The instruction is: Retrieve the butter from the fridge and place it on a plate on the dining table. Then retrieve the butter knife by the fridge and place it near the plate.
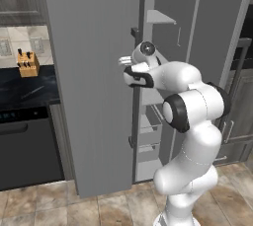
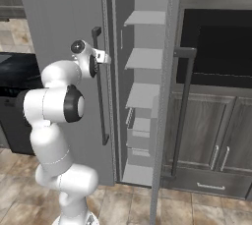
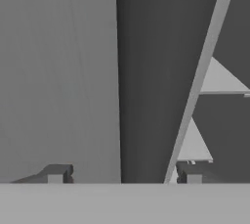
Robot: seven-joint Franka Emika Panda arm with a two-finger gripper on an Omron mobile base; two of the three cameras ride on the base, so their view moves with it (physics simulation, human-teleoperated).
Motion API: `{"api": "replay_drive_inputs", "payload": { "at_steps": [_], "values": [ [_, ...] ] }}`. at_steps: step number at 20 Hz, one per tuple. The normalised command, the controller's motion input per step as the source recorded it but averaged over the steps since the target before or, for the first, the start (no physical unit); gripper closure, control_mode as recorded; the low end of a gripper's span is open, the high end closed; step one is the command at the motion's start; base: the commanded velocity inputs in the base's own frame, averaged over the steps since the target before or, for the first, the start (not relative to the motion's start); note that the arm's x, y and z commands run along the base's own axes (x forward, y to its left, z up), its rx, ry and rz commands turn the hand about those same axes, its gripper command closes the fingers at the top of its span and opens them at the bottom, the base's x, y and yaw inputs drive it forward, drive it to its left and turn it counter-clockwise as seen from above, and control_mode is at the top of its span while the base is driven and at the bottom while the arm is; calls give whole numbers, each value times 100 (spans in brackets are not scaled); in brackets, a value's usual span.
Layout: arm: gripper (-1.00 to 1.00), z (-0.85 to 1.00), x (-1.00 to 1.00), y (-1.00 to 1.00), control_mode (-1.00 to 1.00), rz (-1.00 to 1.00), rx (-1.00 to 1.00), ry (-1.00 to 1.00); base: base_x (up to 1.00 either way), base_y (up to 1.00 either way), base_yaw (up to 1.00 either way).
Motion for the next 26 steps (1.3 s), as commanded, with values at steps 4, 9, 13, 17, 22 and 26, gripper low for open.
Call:
{"api": "replay_drive_inputs", "payload": {
  "at_steps": [4,9,13,17,22,26],
  "values": [
    [100,0,0,0,-100,1,0,0,0,0,0],
    [100,0,-6,0,-100,0,0,0,0,0,0],
    [100,0,-53,4,-100,0,-1,0,0,0,0],
    [100,0,-65,33,-100,0,-8,2,0,0,0],
    [100,1,-56,58,-100,-3,-10,8,0,0,0],
    [100,5,-70,59,-100,-10,-8,3,0,0,0]
  ]
}}
